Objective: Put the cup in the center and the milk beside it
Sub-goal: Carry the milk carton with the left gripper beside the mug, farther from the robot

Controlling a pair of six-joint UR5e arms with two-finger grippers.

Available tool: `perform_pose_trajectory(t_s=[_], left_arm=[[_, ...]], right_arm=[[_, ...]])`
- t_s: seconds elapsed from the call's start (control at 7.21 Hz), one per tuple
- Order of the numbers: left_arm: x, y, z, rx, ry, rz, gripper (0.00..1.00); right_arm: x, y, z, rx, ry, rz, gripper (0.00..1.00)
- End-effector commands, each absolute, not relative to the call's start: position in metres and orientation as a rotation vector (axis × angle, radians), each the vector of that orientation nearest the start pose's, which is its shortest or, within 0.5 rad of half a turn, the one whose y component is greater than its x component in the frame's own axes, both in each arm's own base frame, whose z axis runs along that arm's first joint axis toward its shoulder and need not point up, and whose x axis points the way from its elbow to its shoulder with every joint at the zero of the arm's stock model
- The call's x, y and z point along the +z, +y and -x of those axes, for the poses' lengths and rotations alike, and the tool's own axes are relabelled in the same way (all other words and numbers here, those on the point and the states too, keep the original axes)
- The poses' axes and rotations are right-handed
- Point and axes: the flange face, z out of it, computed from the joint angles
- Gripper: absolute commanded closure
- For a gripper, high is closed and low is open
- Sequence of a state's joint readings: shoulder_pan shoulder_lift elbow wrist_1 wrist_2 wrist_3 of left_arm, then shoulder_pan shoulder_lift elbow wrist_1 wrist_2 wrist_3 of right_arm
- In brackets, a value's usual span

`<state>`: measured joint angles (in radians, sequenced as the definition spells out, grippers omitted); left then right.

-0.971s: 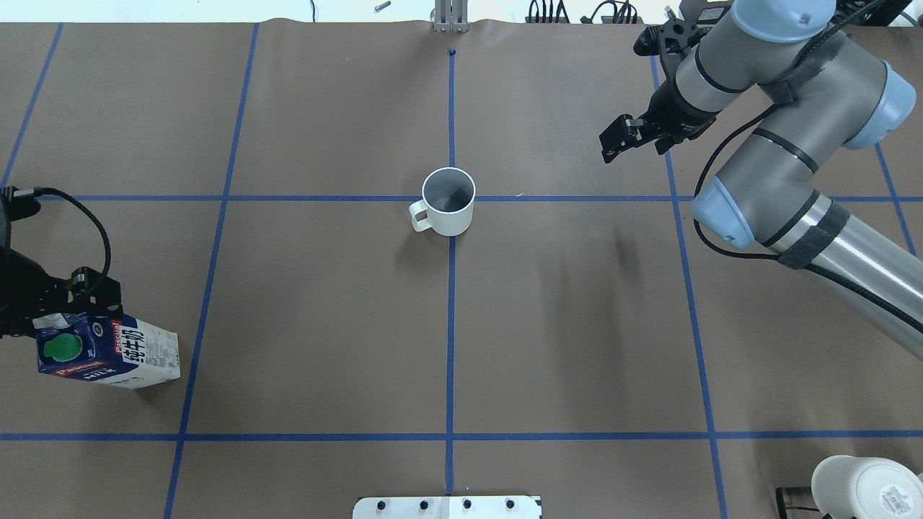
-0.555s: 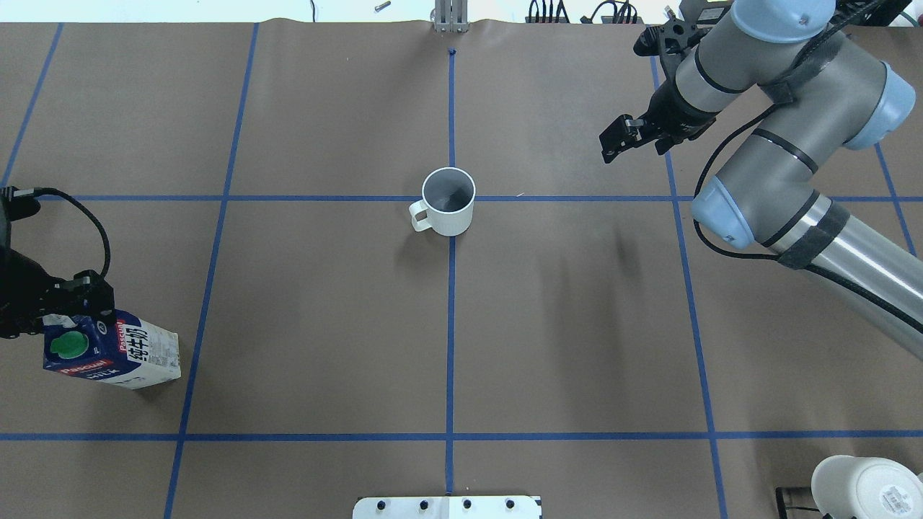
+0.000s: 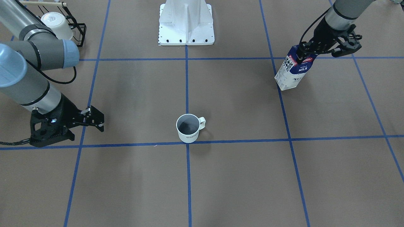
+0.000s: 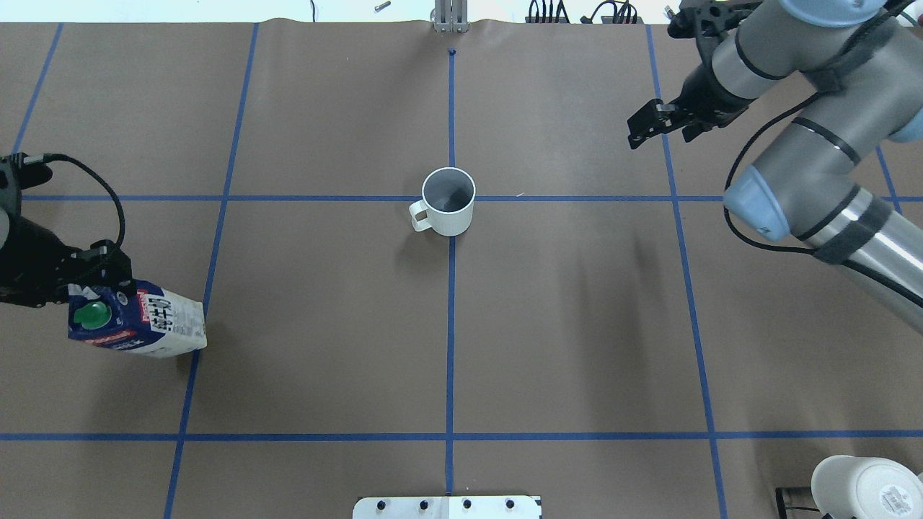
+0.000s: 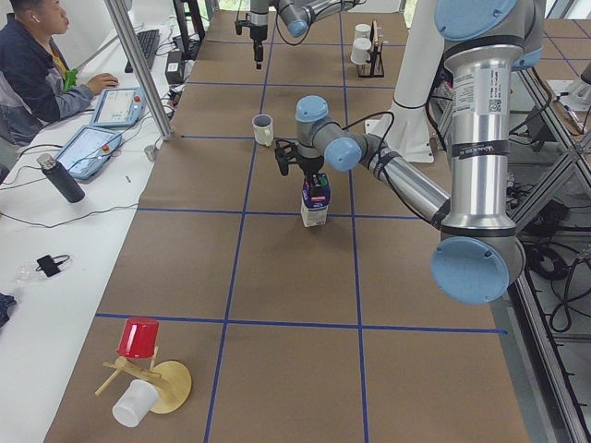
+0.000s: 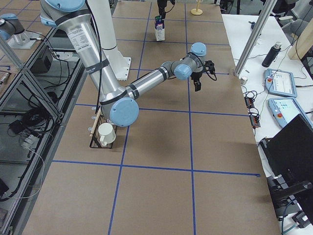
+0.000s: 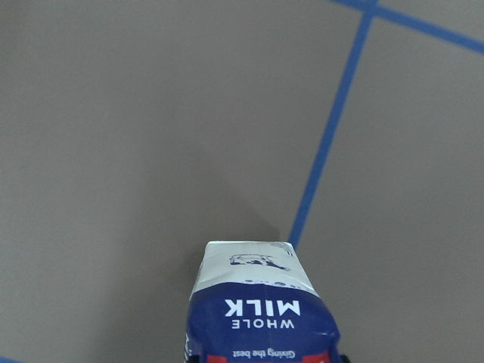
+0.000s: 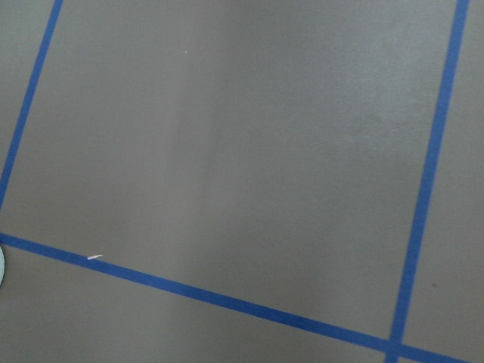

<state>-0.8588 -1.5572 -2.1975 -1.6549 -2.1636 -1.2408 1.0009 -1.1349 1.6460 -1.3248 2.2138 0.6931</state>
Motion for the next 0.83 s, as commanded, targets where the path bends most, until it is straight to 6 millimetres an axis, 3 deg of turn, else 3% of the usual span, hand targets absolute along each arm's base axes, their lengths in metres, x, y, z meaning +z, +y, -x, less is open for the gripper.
perform_pose_trajectory(t_s=[0.0, 0.28, 0.42, 0.55, 0.69], left_arm=[[0.315, -0.455, -0.256, -0.292, 0.939, 0.003, 0.67], [0.261, -0.527, -0.295, -0.155, 0.909, -0.093, 0.67], [0.243, -0.560, -0.317, -0.092, 0.872, -0.124, 0.67], [0.214, -0.601, -0.349, -0.084, 0.864, -0.113, 0.67], [0.196, -0.628, -0.371, -0.082, 0.854, -0.095, 0.67]], right_arm=[[0.400, -0.527, 0.197, -0.048, -0.896, -0.223, 0.00], [0.455, -0.472, 0.127, -0.081, -0.830, -0.235, 0.00], [0.476, -0.462, 0.111, -0.102, -0.805, -0.230, 0.00], [0.482, -0.461, 0.109, -0.104, -0.798, -0.223, 0.00], [0.490, -0.456, 0.107, -0.099, -0.789, -0.210, 0.00]])
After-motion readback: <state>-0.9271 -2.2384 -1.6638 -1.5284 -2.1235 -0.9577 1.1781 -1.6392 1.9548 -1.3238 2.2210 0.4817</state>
